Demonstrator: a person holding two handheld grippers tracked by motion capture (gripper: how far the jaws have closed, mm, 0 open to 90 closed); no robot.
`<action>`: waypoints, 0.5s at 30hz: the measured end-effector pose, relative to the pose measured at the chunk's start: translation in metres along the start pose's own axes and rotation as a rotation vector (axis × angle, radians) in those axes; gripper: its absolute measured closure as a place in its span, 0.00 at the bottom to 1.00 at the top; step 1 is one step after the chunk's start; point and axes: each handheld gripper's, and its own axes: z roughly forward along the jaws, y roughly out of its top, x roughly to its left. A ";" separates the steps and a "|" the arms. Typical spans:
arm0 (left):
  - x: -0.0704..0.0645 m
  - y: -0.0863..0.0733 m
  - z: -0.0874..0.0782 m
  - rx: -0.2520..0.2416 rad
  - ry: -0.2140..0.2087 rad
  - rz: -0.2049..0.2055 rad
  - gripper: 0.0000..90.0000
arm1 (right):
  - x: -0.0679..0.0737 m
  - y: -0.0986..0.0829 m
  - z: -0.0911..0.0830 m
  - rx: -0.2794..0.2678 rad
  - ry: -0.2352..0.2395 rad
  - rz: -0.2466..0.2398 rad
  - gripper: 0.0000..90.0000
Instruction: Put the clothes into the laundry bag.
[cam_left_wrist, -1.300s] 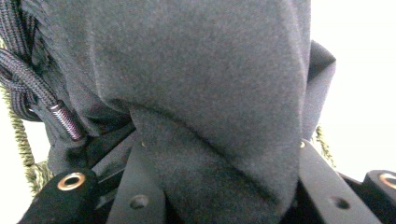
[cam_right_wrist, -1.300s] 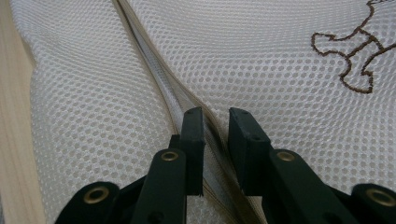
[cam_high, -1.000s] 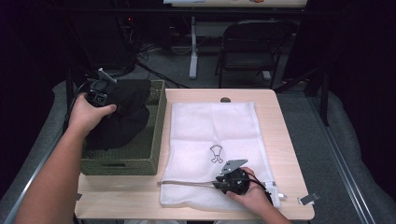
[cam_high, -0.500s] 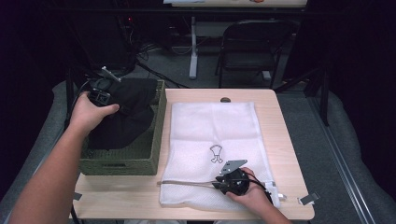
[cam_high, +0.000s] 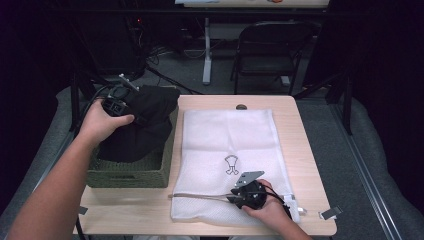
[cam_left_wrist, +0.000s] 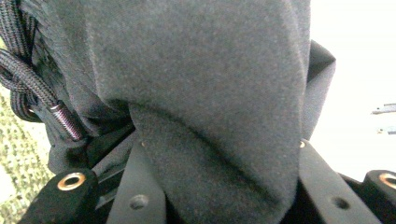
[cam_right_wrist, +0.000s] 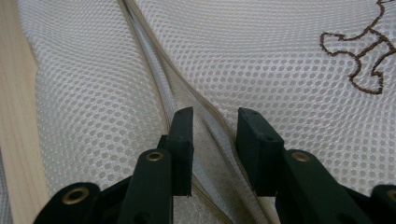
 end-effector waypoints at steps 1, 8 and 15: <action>-0.002 0.001 0.000 0.000 -0.004 0.007 0.75 | 0.000 0.000 0.000 0.001 0.003 0.001 0.74; -0.017 0.005 0.005 -0.002 -0.028 0.045 0.75 | 0.001 0.001 0.000 0.008 -0.001 0.000 0.76; -0.030 0.009 0.008 -0.002 -0.044 0.081 0.75 | 0.001 0.001 0.000 0.007 -0.011 -0.002 0.79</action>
